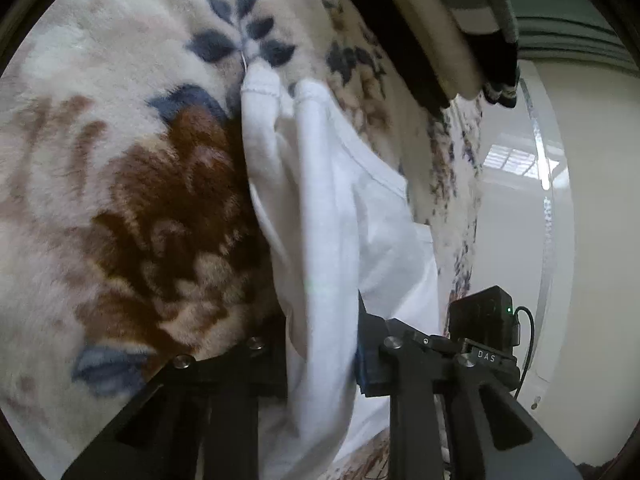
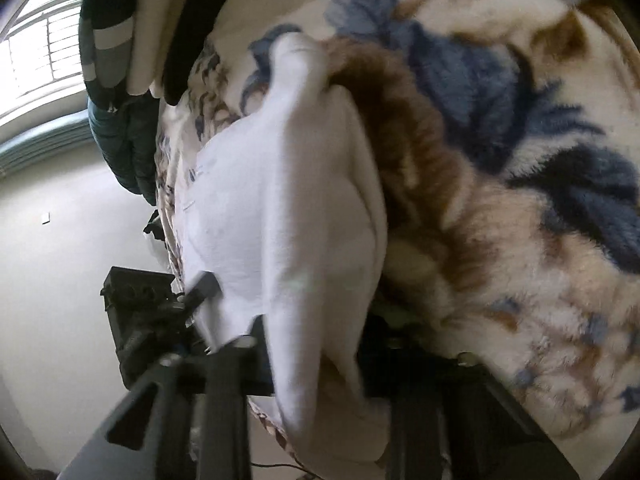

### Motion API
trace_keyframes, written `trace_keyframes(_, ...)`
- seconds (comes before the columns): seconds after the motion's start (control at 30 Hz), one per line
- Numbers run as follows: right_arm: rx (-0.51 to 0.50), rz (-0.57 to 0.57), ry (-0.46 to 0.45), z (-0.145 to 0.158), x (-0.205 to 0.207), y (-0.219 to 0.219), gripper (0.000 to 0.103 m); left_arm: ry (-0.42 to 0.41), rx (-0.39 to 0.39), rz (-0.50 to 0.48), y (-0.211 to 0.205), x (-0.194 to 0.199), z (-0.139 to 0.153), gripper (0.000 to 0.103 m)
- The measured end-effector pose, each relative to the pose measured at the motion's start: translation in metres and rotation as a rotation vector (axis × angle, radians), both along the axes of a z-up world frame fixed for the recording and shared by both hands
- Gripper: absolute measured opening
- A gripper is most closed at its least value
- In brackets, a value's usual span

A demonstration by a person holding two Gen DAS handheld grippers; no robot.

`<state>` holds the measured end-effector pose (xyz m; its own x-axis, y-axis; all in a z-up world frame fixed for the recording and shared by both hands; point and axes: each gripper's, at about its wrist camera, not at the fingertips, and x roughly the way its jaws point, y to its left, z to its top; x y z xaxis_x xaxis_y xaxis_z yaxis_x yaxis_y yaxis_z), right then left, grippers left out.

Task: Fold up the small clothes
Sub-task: 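Lift the folded shirt with both grippers and carry it onto the clothes stack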

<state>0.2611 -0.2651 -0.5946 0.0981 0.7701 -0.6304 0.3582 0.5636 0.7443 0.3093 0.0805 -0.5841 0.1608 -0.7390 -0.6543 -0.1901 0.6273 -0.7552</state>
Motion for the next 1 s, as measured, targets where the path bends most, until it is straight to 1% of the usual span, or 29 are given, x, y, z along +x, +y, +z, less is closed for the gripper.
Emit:
trace_keyframes(0.07, -0.007, -0.014, 0.008, 0.008, -0.001, 0.002, 0.014, 0.012, -0.024, 0.016, 0.003, -0.002, 0.007, 0.018)
trace_keyframes(0.17, -0.032, -0.018, 0.004, 0.029, 0.002, 0.008, 0.014, 0.016, -0.029, 0.016, 0.004, -0.001, 0.021, 0.018)
trace_keyframes(0.27, -0.053, -0.015, -0.014, 0.057, 0.009, 0.015, 0.013, -0.019, -0.02, 0.005, 0.005, 0.008, 0.054, 0.018)
trace_keyframes(0.33, -0.052, -0.012, -0.038, 0.078, 0.017, 0.017, 0.013, -0.039, -0.02, 0.002, 0.006, 0.022, 0.075, 0.018)
trace_keyframes(0.43, -0.051, -0.015, -0.081, 0.117, 0.037, 0.019, 0.013, -0.084, -0.016, 0.004, 0.008, 0.048, 0.118, 0.018)
trace_keyframes(0.47, -0.053, -0.014, -0.104, 0.135, 0.051, 0.02, 0.013, -0.099, -0.014, 0.007, 0.009, 0.057, 0.13, 0.018)
trace_keyframes(0.5, -0.057, -0.014, -0.121, 0.148, 0.063, 0.019, 0.013, -0.119, -0.02, 0.016, 0.007, 0.076, 0.147, 0.018)
trace_keyframes(0.57, -0.062, -0.026, -0.155, 0.172, 0.092, 0.019, 0.013, -0.152, -0.02, 0.021, 0.004, 0.105, 0.169, 0.018)
trace_keyframes(0.6, -0.064, -0.035, -0.178, 0.185, 0.114, 0.018, 0.013, -0.169, -0.017, 0.027, 0.003, 0.124, 0.179, 0.018)
trace_keyframes(0.63, -0.062, -0.039, -0.19, 0.192, 0.128, 0.018, 0.013, -0.187, -0.015, 0.035, 0.001, 0.145, 0.19, 0.018)
trace_keyframes(0.67, -0.068, -0.04, -0.217, 0.204, 0.156, 0.019, 0.013, -0.213, -0.007, 0.038, -0.001, 0.169, 0.201, 0.018)
trace_keyframes(0.73, -0.08, -0.029, -0.26, 0.217, 0.194, 0.02, 0.013, -0.259, 0.014, 0.038, -0.005, 0.207, 0.216, 0.018)
trace_keyframes(0.8, -0.096, -0.013, -0.307, 0.228, 0.246, 0.021, 0.013, -0.295, 0.029, 0.036, -0.006, 0.243, 0.223, 0.018)
trace_keyframes(0.83, -0.101, -0.011, -0.318, 0.23, 0.263, 0.022, 0.013, -0.311, 0.044, 0.034, -0.009, 0.267, 0.225, 0.018)
trace_keyframes(0.9, -0.106, -0.009, -0.334, 0.232, 0.307, 0.022, 0.013, -0.323, 0.072, 0.023, -0.013, 0.309, 0.221, 0.018)
trace_keyframes(0.97, -0.132, 0.006, -0.338, 0.228, 0.351, 0.023, 0.013, -0.33, 0.102, 0.004, -0.019, 0.338, 0.216, 0.019)
trace_keyframes(1.0, -0.147, 0.01, -0.335, 0.226, 0.361, 0.024, 0.013, -0.337, 0.134, -0.009, -0.023, 0.358, 0.211, 0.019)
